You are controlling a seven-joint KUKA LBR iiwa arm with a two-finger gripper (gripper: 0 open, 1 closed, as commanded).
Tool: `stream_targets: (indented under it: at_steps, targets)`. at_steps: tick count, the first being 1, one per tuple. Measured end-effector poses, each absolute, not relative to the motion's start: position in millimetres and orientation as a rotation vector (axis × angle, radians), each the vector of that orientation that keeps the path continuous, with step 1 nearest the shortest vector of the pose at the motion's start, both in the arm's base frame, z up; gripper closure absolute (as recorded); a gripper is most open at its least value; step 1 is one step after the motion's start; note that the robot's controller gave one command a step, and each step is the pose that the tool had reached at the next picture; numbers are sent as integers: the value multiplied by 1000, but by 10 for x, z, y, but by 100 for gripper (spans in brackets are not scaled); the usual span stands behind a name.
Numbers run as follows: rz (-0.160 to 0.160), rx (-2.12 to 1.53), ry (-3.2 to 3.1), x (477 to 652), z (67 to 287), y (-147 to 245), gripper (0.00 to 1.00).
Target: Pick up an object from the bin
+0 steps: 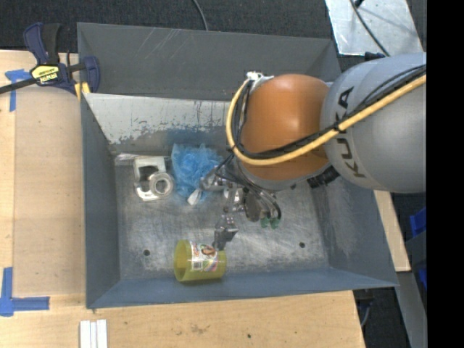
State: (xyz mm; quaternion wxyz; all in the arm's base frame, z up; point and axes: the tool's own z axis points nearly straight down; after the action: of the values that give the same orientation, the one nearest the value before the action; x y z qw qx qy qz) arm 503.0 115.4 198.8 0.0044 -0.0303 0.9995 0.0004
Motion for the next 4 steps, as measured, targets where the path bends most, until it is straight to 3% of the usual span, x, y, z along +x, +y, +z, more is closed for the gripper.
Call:
stream_targets:
  at_steps: [1,2,3,4]
  targets:
    - [4,-406,3102,5281,766,1764,100]
    - [2,-407,3108,5261,746,1758,0]
    - [3,-407,3108,5261,745,1759,0]
    - [4,-513,3101,5581,730,1591,0]
